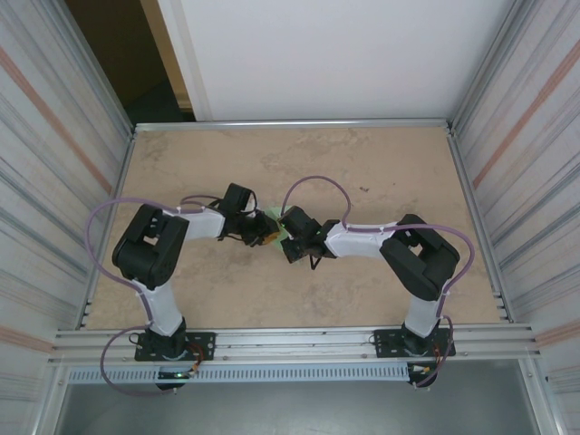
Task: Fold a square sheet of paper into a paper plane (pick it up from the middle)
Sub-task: Fourth fold the wing at the center of the table.
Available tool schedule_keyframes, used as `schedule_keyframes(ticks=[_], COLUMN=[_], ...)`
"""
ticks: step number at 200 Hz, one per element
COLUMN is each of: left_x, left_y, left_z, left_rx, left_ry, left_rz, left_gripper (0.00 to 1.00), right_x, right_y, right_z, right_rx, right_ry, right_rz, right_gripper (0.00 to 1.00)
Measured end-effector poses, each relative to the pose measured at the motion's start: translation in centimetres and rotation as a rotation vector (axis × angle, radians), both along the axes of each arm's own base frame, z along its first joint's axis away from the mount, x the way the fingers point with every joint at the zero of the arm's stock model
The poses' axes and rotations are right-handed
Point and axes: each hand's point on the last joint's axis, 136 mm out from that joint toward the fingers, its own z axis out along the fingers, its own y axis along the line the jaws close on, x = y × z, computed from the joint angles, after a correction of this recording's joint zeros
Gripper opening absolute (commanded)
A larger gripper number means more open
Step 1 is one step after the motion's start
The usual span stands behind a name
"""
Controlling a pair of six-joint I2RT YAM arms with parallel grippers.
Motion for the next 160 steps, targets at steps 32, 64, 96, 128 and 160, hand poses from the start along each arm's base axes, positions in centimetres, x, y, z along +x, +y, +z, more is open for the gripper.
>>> schedule_keyframes(ticks=[32, 64, 96, 128, 160], left_x=[0.1, -0.1, -0.4, -0.3, -0.3], left_y=[0.4, 0.6, 0.7, 0.8, 0.8], left_z=[0.8, 0.3, -0.7, -0.6, -0.7], left_rx=[0.013, 0.025, 0.036, 0.040, 0.043], left_ry=[-0.023, -0.011, 0.017, 0.021, 0.025], left_rz=[0.000, 0.000, -0.001, 0.000, -0.001], left_gripper=[0.18, 0.15, 0.16, 0.16, 0.16], right_x=[-0.2, -0.3, -0.4, -0.2, -0.2], right_y=[0.1, 0.0, 0.0, 0.1, 0.1], right_z=[-0.1, -0.2, -0.2, 0.0, 0.0], right_rx=[0.007, 0.003, -0.002, -0.002, -0.002], right_ry=[0.013, 0.018, 0.022, 0.019, 0.019], right_rz=[0.003, 0.004, 0.003, 0.002, 0.002], right_gripper=[0.16, 0.22, 0.24, 0.24, 0.23])
